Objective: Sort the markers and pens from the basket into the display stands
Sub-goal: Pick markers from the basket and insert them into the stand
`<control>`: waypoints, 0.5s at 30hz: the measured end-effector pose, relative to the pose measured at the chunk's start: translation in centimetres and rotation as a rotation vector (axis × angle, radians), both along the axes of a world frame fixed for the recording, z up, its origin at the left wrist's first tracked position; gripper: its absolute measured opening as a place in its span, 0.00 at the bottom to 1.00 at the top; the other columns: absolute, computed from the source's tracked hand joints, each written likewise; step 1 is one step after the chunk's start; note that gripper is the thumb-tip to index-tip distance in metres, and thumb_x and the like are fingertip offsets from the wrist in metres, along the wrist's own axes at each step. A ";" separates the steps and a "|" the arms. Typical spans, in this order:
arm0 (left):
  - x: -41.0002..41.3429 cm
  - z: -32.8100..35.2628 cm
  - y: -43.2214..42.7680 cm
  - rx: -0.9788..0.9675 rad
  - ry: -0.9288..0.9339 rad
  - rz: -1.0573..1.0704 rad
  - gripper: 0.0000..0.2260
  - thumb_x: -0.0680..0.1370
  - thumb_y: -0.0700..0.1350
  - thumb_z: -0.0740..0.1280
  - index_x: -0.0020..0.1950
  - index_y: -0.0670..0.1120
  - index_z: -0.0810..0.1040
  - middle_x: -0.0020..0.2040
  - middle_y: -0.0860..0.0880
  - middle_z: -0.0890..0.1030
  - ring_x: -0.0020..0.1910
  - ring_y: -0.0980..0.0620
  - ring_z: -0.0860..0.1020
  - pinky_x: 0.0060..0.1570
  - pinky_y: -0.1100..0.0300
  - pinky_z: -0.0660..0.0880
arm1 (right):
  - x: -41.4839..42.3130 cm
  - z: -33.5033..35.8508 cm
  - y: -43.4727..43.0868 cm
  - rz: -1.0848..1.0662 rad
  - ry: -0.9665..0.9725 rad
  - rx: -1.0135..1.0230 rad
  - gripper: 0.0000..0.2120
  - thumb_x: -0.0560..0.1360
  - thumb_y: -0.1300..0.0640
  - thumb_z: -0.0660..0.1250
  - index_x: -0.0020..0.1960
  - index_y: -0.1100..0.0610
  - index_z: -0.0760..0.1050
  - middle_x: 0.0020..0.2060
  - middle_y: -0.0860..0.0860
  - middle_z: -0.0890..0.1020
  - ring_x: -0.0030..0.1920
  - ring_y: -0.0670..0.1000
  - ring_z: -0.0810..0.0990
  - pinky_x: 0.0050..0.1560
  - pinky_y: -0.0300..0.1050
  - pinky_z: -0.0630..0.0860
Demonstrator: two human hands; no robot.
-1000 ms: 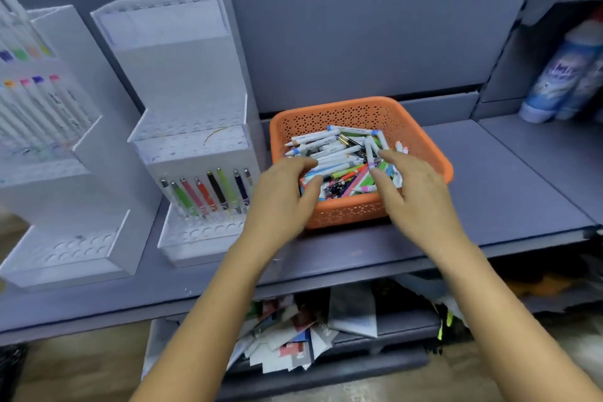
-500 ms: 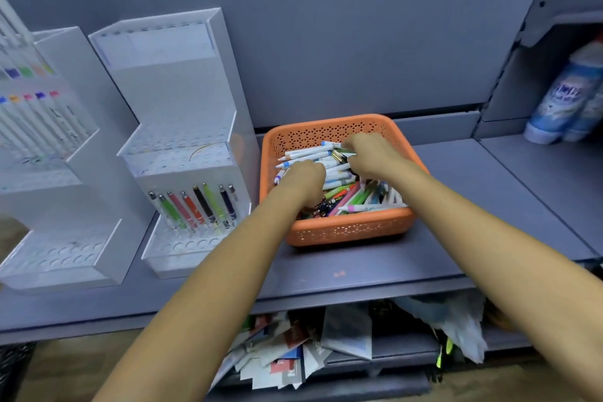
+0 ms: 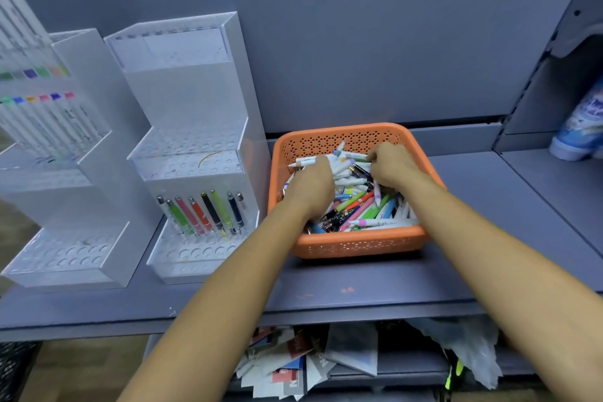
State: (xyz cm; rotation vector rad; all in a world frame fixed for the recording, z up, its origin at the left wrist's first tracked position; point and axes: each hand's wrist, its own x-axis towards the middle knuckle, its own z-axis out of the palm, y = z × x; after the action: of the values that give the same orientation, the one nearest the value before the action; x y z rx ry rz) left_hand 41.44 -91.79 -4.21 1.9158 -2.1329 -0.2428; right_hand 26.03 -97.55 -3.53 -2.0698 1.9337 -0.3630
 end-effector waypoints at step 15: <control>1.1 1.3 0.3 -0.359 0.497 0.194 0.08 0.78 0.43 0.63 0.52 0.39 0.74 0.46 0.44 0.76 0.42 0.46 0.74 0.34 0.62 0.59 | 2.9 -0.9 1.2 0.516 0.423 -0.092 0.24 0.75 0.63 0.63 0.69 0.59 0.63 0.66 0.57 0.67 0.65 0.58 0.66 0.59 0.53 0.68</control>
State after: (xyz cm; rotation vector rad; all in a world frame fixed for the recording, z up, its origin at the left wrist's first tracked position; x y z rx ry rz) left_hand 42.52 -91.51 -2.89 1.6291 -1.5394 -0.2459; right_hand 28.94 -96.35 -4.47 -2.7719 1.4965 0.1140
